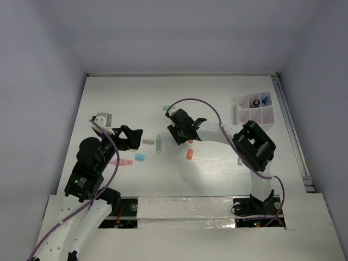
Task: Sort the stationery into containers
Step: Pick up the stationery from the center of the board.
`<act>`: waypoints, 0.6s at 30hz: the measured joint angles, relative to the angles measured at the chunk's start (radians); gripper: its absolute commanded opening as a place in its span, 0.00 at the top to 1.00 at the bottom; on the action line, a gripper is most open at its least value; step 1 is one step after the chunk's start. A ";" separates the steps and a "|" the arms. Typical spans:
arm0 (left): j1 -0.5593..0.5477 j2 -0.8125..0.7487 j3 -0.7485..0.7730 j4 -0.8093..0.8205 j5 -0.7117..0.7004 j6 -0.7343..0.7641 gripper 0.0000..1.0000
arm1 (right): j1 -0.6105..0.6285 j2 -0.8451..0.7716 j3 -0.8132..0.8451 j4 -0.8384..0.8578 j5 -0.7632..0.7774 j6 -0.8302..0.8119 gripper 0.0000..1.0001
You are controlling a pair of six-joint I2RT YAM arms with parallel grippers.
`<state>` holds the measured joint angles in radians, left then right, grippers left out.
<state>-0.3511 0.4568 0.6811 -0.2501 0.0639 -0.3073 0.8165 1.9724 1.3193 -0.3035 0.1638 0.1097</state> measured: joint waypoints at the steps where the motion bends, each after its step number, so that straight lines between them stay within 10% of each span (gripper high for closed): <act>1: 0.000 0.000 0.000 0.000 0.000 0.000 0.01 | -0.002 0.001 0.002 0.002 -0.005 -0.001 0.56; 6: 0.000 -0.001 0.000 0.000 0.003 0.000 0.01 | -0.005 0.001 0.002 0.003 -0.014 0.000 0.84; 18: 0.000 -0.031 0.000 0.005 0.014 0.000 0.01 | -0.185 -0.258 -0.081 0.120 0.075 0.073 0.86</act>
<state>-0.3511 0.4263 0.6811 -0.2455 0.0784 -0.3069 0.6319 1.7142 1.2381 -0.1833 0.2386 0.1825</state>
